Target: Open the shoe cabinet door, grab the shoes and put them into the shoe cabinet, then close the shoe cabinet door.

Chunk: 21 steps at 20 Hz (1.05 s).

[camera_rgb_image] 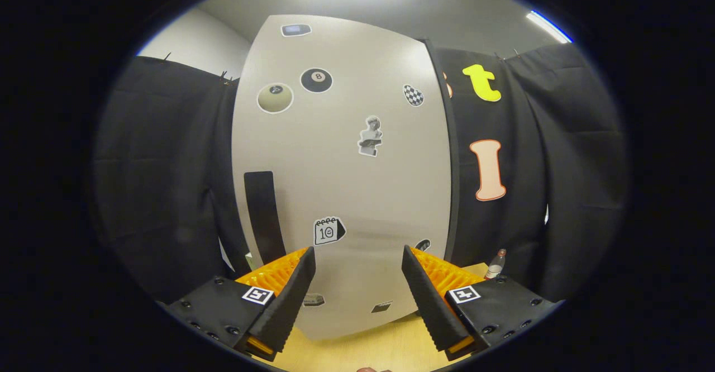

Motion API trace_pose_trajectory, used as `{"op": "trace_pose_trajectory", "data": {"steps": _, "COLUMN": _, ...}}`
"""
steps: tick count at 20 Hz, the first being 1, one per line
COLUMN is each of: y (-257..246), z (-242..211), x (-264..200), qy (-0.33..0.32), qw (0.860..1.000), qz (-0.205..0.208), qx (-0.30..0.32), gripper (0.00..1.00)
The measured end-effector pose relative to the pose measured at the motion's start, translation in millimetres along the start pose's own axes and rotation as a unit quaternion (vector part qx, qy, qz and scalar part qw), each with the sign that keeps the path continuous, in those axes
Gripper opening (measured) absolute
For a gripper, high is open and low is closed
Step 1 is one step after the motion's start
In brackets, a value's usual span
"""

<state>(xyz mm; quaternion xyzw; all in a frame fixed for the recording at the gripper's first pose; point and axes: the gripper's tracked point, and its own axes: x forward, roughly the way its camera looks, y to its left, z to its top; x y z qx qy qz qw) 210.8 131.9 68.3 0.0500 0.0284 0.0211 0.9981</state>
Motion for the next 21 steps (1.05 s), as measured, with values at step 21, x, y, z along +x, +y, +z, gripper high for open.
{"op": "trace_pose_trajectory", "data": {"steps": 21, "y": -55, "z": -11, "x": -51, "qy": -0.008, "qw": 1.0, "qz": -0.02, "qx": 0.007, "gripper": 0.97}}
